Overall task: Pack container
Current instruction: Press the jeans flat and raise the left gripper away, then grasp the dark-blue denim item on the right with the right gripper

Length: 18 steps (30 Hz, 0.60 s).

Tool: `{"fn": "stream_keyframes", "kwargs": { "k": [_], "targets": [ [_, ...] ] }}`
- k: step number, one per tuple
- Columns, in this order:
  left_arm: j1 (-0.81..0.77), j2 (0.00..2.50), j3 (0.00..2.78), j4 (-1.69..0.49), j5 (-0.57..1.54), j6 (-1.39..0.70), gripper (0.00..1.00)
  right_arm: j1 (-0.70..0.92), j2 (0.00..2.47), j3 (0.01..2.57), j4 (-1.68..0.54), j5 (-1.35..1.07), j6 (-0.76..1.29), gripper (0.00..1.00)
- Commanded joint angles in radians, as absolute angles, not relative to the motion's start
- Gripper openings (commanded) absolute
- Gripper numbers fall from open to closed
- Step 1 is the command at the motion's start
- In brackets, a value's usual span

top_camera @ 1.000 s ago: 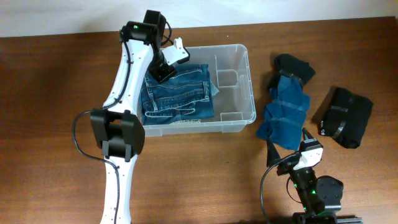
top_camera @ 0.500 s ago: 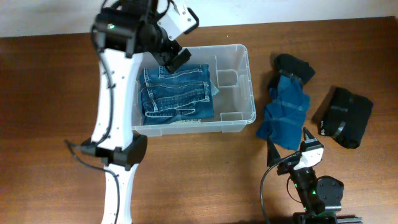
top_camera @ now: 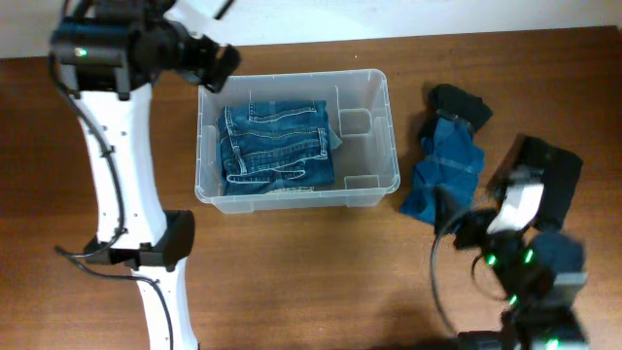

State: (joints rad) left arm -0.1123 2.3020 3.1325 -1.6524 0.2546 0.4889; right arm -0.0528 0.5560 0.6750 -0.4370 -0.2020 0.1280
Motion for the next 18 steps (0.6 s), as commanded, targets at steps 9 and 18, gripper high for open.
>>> {"fn": "stream_keyframes", "kwargs": {
  "k": [9, 18],
  "targets": [
    [-0.055, 2.297, 3.136, -1.655, 0.274, 0.431, 0.99, -0.078, 1.237, 1.235, -0.911, -0.115, 0.030, 0.98],
    [-0.055, 2.297, 3.136, -1.654, 0.273, 0.431, 0.99, -0.376, 1.485, 1.192, -0.956, -0.519, -0.104, 0.98]
  ]
}}
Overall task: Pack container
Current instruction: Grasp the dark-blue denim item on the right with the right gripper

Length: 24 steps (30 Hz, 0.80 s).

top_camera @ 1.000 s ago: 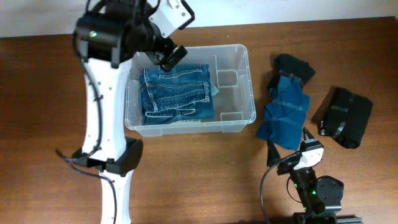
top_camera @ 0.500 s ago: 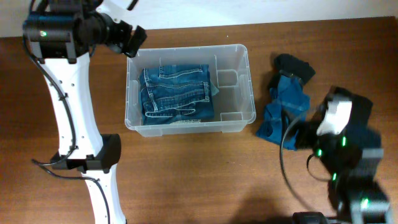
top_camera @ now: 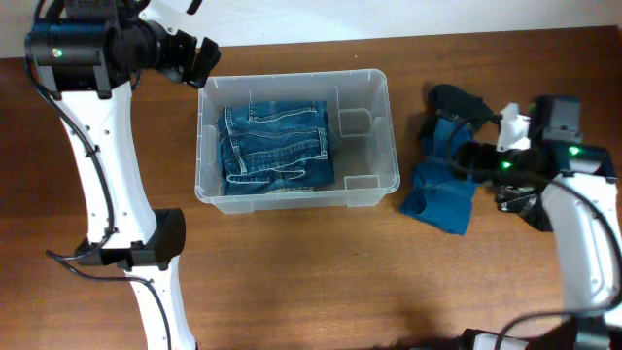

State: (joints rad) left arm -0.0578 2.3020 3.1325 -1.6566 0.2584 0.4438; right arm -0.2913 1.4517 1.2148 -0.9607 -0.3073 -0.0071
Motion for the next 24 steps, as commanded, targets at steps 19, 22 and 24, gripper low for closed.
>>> {"fn": "stream_keyframes", "kwargs": {
  "k": [19, 22, 24],
  "targets": [
    [-0.055, 2.297, 3.136, -1.654, 0.273, 0.432, 0.99, -0.448, 1.727, 1.029, -0.822, -0.669, -0.262, 0.78],
    [-0.055, 2.297, 3.136, -1.648, 0.273, 0.432, 0.99, -0.467, 1.718, 1.056, -0.853, -0.669, -0.285, 0.81],
    [-0.055, 2.297, 3.136, -1.640, 0.273, 0.432, 0.99, -0.471, 1.712, 1.093, -0.899, -0.669, -0.308, 0.83]
  ]
}}
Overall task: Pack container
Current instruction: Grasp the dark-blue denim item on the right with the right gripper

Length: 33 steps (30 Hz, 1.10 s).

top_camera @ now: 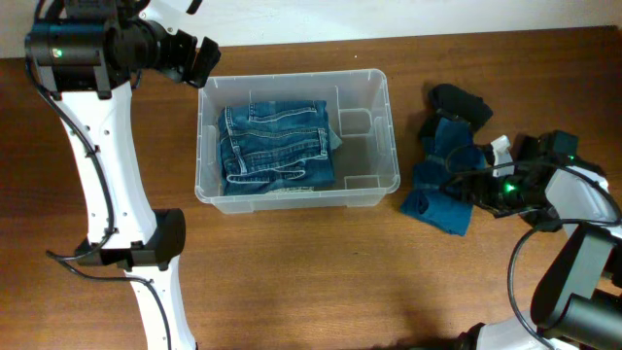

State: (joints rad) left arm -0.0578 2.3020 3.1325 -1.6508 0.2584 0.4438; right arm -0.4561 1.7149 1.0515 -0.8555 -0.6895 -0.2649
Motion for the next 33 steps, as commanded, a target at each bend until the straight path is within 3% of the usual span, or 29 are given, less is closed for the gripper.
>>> {"fn": "stream_keyframes", "kwargs": {
  "k": [1, 10, 20, 23, 24, 25, 27, 29, 33],
  "targets": [
    [-0.055, 2.297, 3.135, -1.634, 0.273, 0.432, 0.99, -0.473, 1.710, 1.110, -0.918, -0.668, -0.311, 0.84],
    [-0.055, 2.297, 3.135, -1.632, 0.273, 0.432, 0.99, -0.478, 1.709, 1.108, -0.931, -0.616, -0.310, 0.84],
    [-0.055, 2.297, 3.135, -1.632, 0.273, 0.431, 0.99, -0.478, 1.710, 0.957, -0.790, -0.612, -0.281, 0.83],
    [-0.055, 2.297, 3.135, -1.632, 0.273, 0.431, 0.99, -0.478, 1.710, 0.921, -0.762, -0.616, -0.279, 0.73],
    [-0.055, 2.297, 3.135, -1.632, 0.273, 0.431, 0.99, -0.478, 1.710, 0.913, -0.759, -0.616, -0.279, 0.58],
    [-0.055, 2.297, 3.135, -1.632, 0.273, 0.431, 0.99, -0.478, 1.710, 0.912, -0.762, -0.617, -0.279, 0.36],
    [-0.055, 2.297, 3.135, -1.632, 0.273, 0.431, 0.99, -0.478, 1.710, 0.913, -0.754, -0.636, -0.268, 0.09],
    [-0.055, 2.297, 3.135, -1.631, 0.273, 0.431, 0.99, -0.478, 1.710, 0.920, -0.756, -0.662, -0.268, 0.04],
    [-0.055, 2.297, 3.135, -1.630, 0.273, 0.431, 0.99, -0.477, 1.690, 1.039, -0.866, -0.669, -0.246, 0.04]
  ]
}}
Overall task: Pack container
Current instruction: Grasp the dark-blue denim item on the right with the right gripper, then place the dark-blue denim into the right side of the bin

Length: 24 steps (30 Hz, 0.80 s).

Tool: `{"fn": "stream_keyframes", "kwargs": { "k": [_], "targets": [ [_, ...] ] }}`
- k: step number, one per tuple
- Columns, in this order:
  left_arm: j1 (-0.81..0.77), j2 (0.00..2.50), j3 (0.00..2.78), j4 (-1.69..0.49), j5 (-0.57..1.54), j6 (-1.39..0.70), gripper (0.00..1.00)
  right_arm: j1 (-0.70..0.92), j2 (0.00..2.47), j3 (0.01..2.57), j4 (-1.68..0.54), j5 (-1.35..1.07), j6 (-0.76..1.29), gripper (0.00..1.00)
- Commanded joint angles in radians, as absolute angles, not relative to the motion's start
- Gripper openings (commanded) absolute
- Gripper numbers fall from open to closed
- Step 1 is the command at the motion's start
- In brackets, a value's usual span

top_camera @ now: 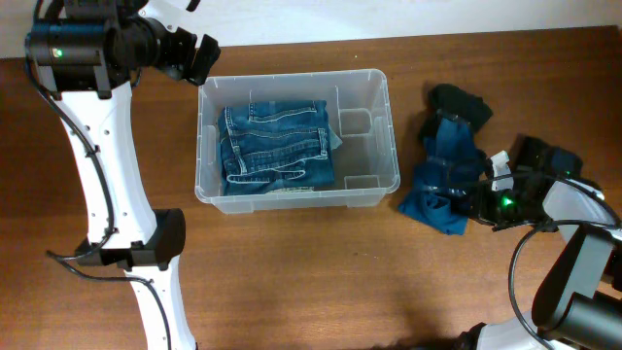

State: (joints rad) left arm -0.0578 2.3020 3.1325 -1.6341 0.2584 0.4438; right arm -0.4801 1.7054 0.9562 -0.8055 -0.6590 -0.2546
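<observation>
A clear plastic container [367, 146] stands mid-table with folded blue jeans [277, 146] in its left part. To its right a crumpled blue garment [442, 180] lies on the table, with a black item [459, 101] at its far end. My right gripper [476, 202] is pressed into the garment's near right edge, where the cloth bunches around the fingertips. Whether they are closed on it is hidden. My left gripper [202, 56] hangs open outside the container's far left corner, holding nothing.
The left arm's white links [112, 165] run along the table's left side down to its base. The right arm [573, 209] comes in from the right edge. The container's right part has small moulded compartments [356, 122]. A pale wall borders the table's far edge.
My right gripper has shifted slightly nearer and lower into the blue garment, whose near edge is now more bunched. The left arm, container and jeans have not moved.
The left gripper was over the container's far left corner, then drew back a little to the left and stayed. The right arm began low at the near right, reached over the blue garment, then settled at its right edge and now presses into it.
</observation>
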Motion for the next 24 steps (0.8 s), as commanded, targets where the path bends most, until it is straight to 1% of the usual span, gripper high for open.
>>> {"fn": "stream_keyframes", "kwargs": {
  "k": [1, 2, 3, 7, 8, 12, 13, 17, 20, 24],
  "targets": [
    [-0.055, 2.297, 3.135, -1.629, 0.273, 0.431, 0.99, -0.476, 1.675, 1.103, -0.923, -0.669, -0.247, 0.04],
    [-0.055, 2.297, 3.135, -1.628, 0.273, 0.431, 0.99, -0.476, 1.668, 1.132, -0.946, -0.669, -0.247, 0.04],
    [-0.055, 2.297, 3.135, -1.628, 0.273, 0.431, 0.99, -0.470, 1.648, 1.217, -1.011, -0.669, -0.247, 0.04],
    [-0.055, 2.297, 3.135, -1.627, 0.273, 0.432, 0.99, -0.432, 1.609, 1.450, -1.150, -0.669, -0.246, 0.04],
    [-0.055, 2.297, 3.135, -1.625, 0.273, 0.431, 0.99, -0.399, 1.604, 1.563, -1.202, -0.669, -0.246, 0.04],
    [-0.055, 2.297, 3.135, -1.625, 0.273, 0.432, 0.99, -0.305, 1.603, 1.738, -1.251, -0.668, -0.241, 0.04],
    [-0.055, 2.297, 3.135, -1.625, 0.273, 0.432, 0.99, -0.252, 1.603, 1.787, -1.252, -0.657, -0.213, 0.04],
    [-0.055, 2.297, 3.135, -1.625, 0.273, 0.431, 0.99, -0.094, 1.604, 1.826, -1.234, -0.587, -0.137, 0.04],
    [-0.055, 2.297, 3.135, -1.625, 0.273, 0.431, 0.99, 0.038, 1.618, 1.813, -1.230, -0.467, -0.046, 0.04],
    [-0.055, 2.297, 3.135, -1.625, 0.273, 0.431, 0.99, 0.159, 1.642, 1.777, -1.185, -0.338, 0.052, 0.04]
  ]
}}
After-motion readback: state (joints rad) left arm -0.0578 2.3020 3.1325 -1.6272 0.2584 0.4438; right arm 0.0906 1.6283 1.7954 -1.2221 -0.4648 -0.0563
